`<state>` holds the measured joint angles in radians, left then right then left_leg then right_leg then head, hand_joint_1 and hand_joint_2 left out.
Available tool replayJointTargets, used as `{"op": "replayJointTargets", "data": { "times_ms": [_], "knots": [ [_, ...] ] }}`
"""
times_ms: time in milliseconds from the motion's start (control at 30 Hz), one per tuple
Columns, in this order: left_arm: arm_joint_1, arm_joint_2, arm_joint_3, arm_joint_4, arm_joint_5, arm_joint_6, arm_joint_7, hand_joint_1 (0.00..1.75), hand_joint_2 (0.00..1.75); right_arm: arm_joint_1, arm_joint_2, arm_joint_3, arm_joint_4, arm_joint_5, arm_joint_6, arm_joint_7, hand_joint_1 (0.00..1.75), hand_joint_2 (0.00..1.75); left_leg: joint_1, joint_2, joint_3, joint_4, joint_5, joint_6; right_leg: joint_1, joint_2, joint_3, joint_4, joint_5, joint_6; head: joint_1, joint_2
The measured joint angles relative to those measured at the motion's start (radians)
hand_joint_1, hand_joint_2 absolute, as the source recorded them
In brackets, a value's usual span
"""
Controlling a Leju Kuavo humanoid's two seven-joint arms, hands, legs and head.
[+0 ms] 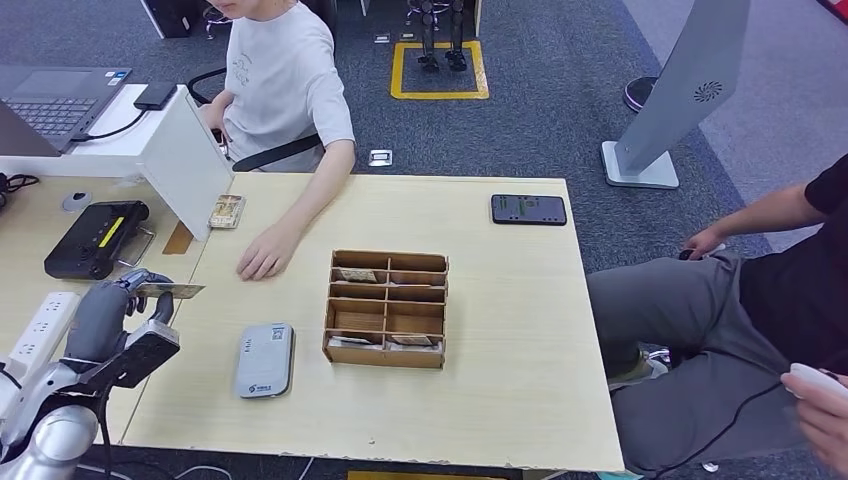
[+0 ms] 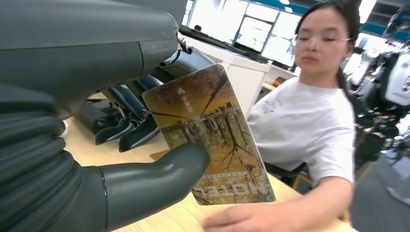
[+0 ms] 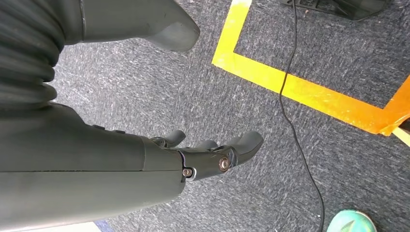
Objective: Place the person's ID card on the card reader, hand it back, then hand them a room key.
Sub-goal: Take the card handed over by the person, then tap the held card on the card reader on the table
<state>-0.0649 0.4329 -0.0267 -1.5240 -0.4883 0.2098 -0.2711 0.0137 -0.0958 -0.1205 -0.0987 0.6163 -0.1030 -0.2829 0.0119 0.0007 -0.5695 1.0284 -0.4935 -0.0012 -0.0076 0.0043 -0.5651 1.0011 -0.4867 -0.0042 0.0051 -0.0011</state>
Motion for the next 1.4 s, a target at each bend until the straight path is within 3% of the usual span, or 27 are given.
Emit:
{"op": "replayJointTargets", "data": {
  "times_ms": [167, 367, 467, 633, 867, 967, 1167, 1267, 1400],
  "knots": [
    [0.068, 0.006, -0.001, -0.074, 0.014, -0.107, -0.054, 1.75, 1.75, 0.003, 0.000, 0.000, 0.000, -0.005, -0.002, 0.000, 0.00, 1.75, 0.000, 0.001, 0.000, 0.000, -0.001, 0.000, 0.000, 0.002, 0.000, 0.000, 0.000, 0.000, 0.000, 0.000],
    [0.257, 0.107, -0.002, -0.220, -0.091, -0.157, -0.113, 1.75, 1.75, 0.011, 0.000, 0.000, 0.000, -0.009, -0.001, 0.000, 0.00, 1.75, 0.001, 0.003, 0.000, 0.000, -0.003, -0.001, 0.000, 0.004, -0.002, 0.000, -0.002, 0.000, 0.000, 0.000],
    [0.311, 0.131, -0.005, -0.270, -0.070, -0.193, -0.122, 1.75, 1.75, 0.010, 0.000, 0.000, 0.000, -0.009, -0.002, -0.001, 0.00, 1.75, 0.001, 0.002, 0.000, 0.000, -0.003, -0.001, 0.000, 0.003, -0.001, 0.000, -0.002, 0.000, 0.000, 0.000],
    [0.320, 0.099, -0.046, -0.304, -0.035, -0.238, -0.059, 1.75, 1.75, 0.009, 0.000, 0.000, 0.000, -0.011, -0.002, -0.002, 0.00, 1.75, 0.000, 0.000, 0.000, 0.000, -0.002, -0.001, 0.000, 0.000, 0.000, 0.000, -0.001, 0.000, 0.000, 0.000],
    [0.317, 0.078, -0.068, -0.313, -0.031, -0.237, -0.041, 1.75, 1.75, 0.009, 0.000, 0.000, 0.000, -0.016, -0.005, -0.002, 0.00, 1.75, 0.000, 0.000, 0.001, 0.000, -0.002, -0.001, 0.000, 0.000, 0.001, 0.000, -0.001, 0.000, 0.000, 0.000],
    [0.296, 0.043, -0.079, -0.310, -0.072, -0.214, 0.023, 1.75, 1.75, 0.008, 0.001, 0.001, 0.000, -0.016, -0.014, -0.003, 0.00, 1.75, 0.000, 0.000, 0.001, 0.000, -0.002, -0.001, 0.000, -0.001, 0.001, 0.000, -0.001, 0.000, 0.000, 0.000],
    [0.194, -0.099, -0.131, -0.264, -0.087, -0.115, 0.176, 1.75, 1.75, 0.000, 0.006, 0.010, 0.002, -0.010, -0.040, 0.015, 0.00, 1.75, -0.001, -0.002, 0.001, 0.001, -0.001, 0.000, -0.001, -0.002, 0.001, 0.000, -0.001, 0.001, 0.000, 0.000],
    [0.151, -0.157, -0.142, -0.228, -0.064, -0.070, 0.197, 1.75, 1.75, -0.004, 0.008, 0.019, 0.011, -0.008, -0.047, 0.016, 0.00, 1.75, -0.001, -0.001, 0.001, 0.001, -0.001, 0.000, -0.001, -0.002, 0.001, 0.000, 0.000, 0.001, 0.000, 0.000],
    [0.118, -0.198, -0.143, -0.186, -0.051, -0.043, 0.197, 1.75, 1.75, -0.007, 0.008, 0.025, 0.031, -0.008, -0.058, 0.012, 0.00, 1.75, 0.000, -0.001, 0.001, 0.001, -0.001, 0.000, -0.001, -0.001, 0.001, 0.000, -0.001, 0.001, 0.000, 0.000]
  ]
}}
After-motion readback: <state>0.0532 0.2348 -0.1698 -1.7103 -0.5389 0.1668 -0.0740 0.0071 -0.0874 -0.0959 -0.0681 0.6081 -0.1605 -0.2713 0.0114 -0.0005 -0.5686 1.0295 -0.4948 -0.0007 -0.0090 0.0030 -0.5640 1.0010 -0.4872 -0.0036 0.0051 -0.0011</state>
